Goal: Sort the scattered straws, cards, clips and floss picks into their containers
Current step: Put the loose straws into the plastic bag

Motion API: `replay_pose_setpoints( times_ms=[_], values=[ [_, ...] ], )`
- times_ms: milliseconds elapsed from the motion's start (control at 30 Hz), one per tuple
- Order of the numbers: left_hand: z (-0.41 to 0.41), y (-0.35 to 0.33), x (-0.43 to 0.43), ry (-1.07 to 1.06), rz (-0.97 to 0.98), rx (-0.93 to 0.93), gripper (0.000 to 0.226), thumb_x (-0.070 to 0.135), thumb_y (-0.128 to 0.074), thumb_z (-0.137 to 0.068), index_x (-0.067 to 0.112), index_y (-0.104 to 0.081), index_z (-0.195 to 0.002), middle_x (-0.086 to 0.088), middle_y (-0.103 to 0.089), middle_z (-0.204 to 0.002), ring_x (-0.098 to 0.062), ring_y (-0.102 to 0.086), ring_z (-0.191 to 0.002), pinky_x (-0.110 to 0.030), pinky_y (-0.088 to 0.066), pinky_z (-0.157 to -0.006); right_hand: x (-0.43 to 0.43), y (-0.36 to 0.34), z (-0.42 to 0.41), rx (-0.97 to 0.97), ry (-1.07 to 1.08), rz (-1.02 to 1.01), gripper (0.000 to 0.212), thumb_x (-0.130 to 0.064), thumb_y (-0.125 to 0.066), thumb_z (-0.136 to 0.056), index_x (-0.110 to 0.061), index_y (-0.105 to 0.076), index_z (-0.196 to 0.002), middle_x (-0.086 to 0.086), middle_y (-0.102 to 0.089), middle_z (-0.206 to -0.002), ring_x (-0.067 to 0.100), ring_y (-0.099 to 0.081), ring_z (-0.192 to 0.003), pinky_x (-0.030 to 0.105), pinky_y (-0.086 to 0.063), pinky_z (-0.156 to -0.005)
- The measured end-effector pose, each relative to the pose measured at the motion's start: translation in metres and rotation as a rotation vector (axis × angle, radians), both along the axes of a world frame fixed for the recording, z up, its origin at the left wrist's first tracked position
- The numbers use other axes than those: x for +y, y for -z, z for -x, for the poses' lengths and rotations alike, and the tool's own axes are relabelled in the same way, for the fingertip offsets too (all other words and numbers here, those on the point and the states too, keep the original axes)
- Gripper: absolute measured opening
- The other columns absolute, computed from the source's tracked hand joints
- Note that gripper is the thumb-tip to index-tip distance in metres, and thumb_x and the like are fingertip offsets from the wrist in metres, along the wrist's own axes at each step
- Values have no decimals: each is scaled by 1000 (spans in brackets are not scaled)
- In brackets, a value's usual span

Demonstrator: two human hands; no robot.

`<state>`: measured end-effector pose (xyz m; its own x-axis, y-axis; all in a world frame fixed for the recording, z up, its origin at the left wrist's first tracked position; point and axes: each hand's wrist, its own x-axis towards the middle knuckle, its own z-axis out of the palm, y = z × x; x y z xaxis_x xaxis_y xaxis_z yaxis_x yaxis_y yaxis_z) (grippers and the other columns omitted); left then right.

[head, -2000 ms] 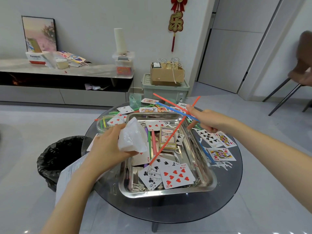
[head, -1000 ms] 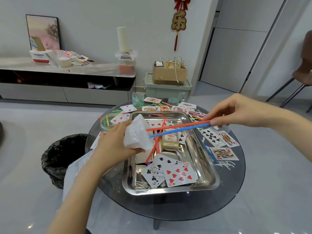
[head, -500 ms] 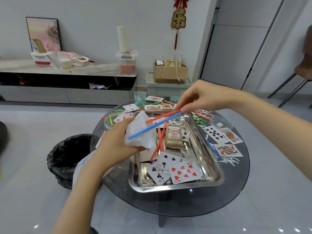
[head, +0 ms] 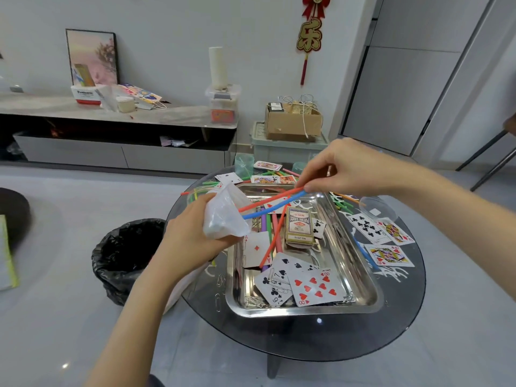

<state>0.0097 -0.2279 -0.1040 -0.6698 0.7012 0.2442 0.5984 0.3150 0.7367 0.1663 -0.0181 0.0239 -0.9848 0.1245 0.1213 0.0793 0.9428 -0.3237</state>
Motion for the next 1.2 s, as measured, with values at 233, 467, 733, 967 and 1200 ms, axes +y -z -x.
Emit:
replay_pose_setpoints(
  times_ms=[233,467,733,967,1200],
  values=[
    [3,-1,-2,-16,151,225,82,56,-73,-64,33,-38,-135,9,-56,-124,-20,-54,-112,-46,-42,-96,-19,-24,24,-131,15,-271,15,-19,-68,-85,-27,-76,-95,-20,-63,-65,-14,-54,-59,10,-40,-58],
    [5,2,-1,-22,253,274,88,66,-65,-64,37,-32,-140,12,-53,-129,-16,-51,-118,-42,-38,-100,-21,-45,29,-163,-47,-72,13,-21,-69,-85,-28,-76,-92,-15,-71,-71,-2,-63,-62,11,-46,-56],
    [-4,-7,3,-10,120,195,84,58,-69,-65,35,-35,-138,13,-54,-129,-18,-52,-115,-47,-40,-99,-31,-35,41,-156,-34,-84,5,-24,-70,-83,-26,-75,-85,-15,-68,-63,-5,-59,-57,16,-48,-59],
    [-13,-12,12,-81,35,123,79,56,-72,-65,32,-39,-133,13,-55,-120,-19,-54,-111,-48,-41,-97,-66,14,59,146,-59,-299,13,-11,-58,-84,-8,-71,-83,5,-70,-88,19,-61,-83,35,-48,-83],
    [-9,-11,11,-98,14,71,70,53,-75,-67,33,-43,-126,14,-56,-114,-16,-55,-107,-48,-43,-95,-58,38,42,217,218,287,52,-40,-27,-102,-11,-36,-145,2,-40,-149,13,-35,-136,16,-21,-107]
  ],
)
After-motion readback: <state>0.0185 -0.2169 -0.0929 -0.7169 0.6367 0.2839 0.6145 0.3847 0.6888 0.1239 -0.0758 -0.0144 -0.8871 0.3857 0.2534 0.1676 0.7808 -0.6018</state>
